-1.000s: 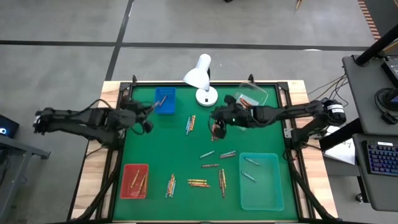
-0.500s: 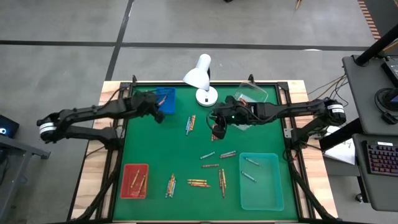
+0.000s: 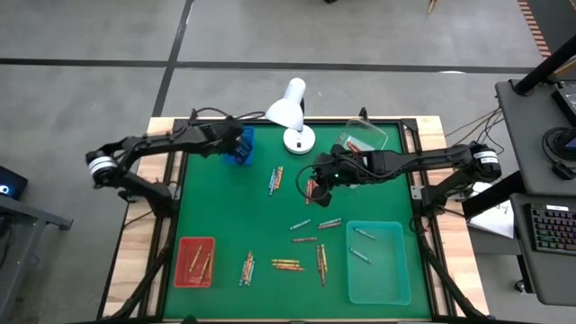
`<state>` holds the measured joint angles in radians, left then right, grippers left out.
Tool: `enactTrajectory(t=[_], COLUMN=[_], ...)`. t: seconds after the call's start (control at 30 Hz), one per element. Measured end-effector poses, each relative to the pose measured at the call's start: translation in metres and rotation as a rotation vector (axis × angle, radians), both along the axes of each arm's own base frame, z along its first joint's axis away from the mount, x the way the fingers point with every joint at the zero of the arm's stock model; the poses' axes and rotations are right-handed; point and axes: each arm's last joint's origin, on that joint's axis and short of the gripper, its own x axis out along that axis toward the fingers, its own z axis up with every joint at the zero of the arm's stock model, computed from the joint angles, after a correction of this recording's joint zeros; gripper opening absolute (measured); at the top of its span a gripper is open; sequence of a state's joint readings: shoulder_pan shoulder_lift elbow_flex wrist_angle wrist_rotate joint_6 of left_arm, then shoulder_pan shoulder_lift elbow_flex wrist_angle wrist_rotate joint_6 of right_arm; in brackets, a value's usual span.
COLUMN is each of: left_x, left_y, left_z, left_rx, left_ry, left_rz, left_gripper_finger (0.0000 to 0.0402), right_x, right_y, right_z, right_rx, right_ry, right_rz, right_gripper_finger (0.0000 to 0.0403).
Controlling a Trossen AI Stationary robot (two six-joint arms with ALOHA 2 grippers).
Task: Sort crayons
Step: Put the brown crayon into the blue bin, then put the blue crayon into the green bin
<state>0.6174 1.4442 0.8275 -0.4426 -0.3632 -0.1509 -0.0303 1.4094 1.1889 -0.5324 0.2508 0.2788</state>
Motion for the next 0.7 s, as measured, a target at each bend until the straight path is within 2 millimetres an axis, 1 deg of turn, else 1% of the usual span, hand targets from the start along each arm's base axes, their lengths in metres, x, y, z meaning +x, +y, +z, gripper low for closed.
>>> enactTrajectory(t=[0.17, 0.33, 0.53, 0.7], left_x=[0.008, 0.010, 0.008, 0.003], left_y=[0.009, 0.010, 0.009, 0.004], left_z=[-0.008, -0.011, -0.008, 0.002], left_rx=[-0.019, -0.020, -0.014, -0.012], left_ry=[0.030, 0.041, 0.036, 0.042], left_rz=[0.018, 0.028, 0.029, 0.017], left_gripper_finger=[0.0009, 0.0034, 0.0061, 0.0066], right_x=[-0.003, -0.003, -0.003, -0.003], right_y=[0.000, 0.000, 0.000, 0.000], right_z=[-0.003, -0.004, -0.003, -0.004], right_rx=[0.001, 0.002, 0.002, 0.029], right_ry=[0.039, 0.046, 0.043, 0.035], right_rz=[0.000, 0.000, -0.001, -0.016], right_gripper_finger=[0.0063, 0.0063, 0.0063, 0.0063])
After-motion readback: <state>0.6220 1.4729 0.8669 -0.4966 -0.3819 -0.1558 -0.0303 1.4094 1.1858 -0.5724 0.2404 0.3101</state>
